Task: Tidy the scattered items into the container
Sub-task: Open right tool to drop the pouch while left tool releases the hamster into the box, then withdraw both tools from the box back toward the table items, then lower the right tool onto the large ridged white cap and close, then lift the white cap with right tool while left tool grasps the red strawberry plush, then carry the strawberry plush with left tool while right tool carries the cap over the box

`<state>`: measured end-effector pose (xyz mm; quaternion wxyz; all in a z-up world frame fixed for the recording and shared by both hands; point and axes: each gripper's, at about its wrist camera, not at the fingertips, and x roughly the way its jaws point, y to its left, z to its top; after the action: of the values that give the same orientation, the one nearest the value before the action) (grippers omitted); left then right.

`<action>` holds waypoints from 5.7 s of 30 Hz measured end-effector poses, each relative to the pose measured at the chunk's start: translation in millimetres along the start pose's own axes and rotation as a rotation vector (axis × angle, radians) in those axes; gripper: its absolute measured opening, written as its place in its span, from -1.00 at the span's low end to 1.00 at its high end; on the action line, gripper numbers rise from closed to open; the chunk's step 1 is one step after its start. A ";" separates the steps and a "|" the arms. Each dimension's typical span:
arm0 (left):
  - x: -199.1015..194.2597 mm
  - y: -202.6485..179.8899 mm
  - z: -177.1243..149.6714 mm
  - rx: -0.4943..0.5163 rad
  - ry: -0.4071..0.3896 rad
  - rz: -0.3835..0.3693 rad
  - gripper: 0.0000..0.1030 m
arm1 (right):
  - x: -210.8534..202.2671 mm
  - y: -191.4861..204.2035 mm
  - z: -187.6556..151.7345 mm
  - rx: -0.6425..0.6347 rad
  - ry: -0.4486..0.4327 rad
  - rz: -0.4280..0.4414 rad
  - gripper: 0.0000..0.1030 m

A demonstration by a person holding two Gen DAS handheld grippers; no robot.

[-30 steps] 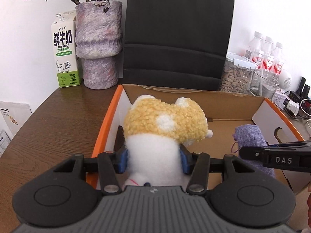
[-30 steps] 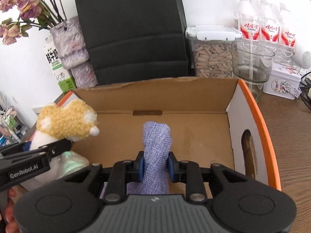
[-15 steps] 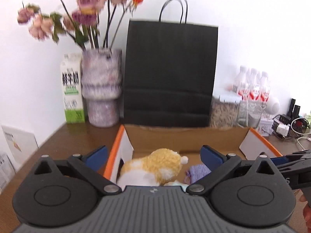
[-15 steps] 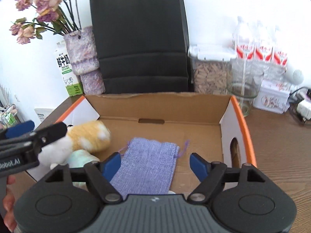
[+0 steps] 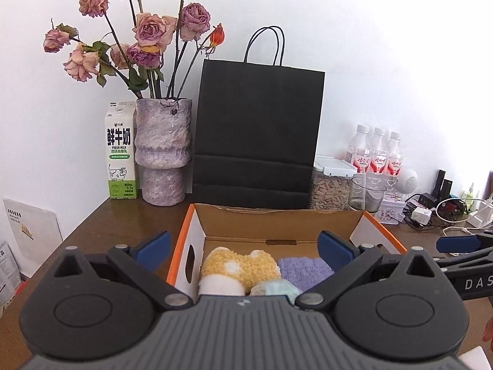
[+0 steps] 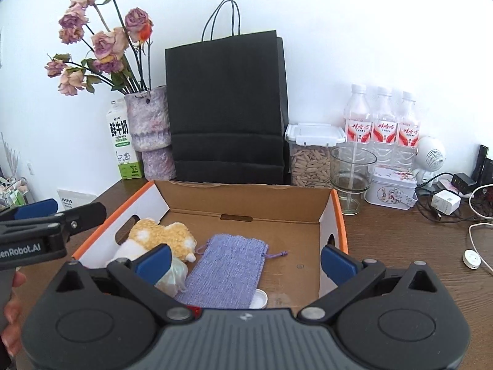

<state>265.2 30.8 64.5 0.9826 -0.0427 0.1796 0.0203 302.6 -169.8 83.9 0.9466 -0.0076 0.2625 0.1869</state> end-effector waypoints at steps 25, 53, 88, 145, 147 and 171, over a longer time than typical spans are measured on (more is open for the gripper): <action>-156.2 12.8 -89.0 0.052 0.039 0.022 1.00 | -169.8 5.6 -140.4 -0.047 -0.059 0.002 1.00; -175.5 17.7 -161.8 -0.009 0.196 0.022 1.00 | -165.9 26.7 -238.4 -0.044 0.053 -0.057 1.00; -150.2 -22.9 -143.4 0.075 0.187 -0.046 1.00 | -176.6 10.1 -207.3 0.010 -0.070 -0.030 -0.25; -108.1 -56.9 -96.2 0.126 0.125 -0.121 -0.21 | -168.6 -1.3 -155.0 0.005 -0.146 -0.034 -0.24; -110.6 -52.7 -90.8 0.108 0.111 -0.124 -0.21 | -167.6 3.8 -149.0 -0.003 -0.154 -0.030 -0.24; -66.0 -7.9 -7.3 -0.042 -0.062 -0.111 -0.20 | -81.5 53.7 -32.2 -0.056 -0.280 0.049 -0.24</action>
<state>201.4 20.6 81.7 0.9862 -0.0728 0.1458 -0.0291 202.9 -152.0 101.4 0.9685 -0.0012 0.1228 0.2166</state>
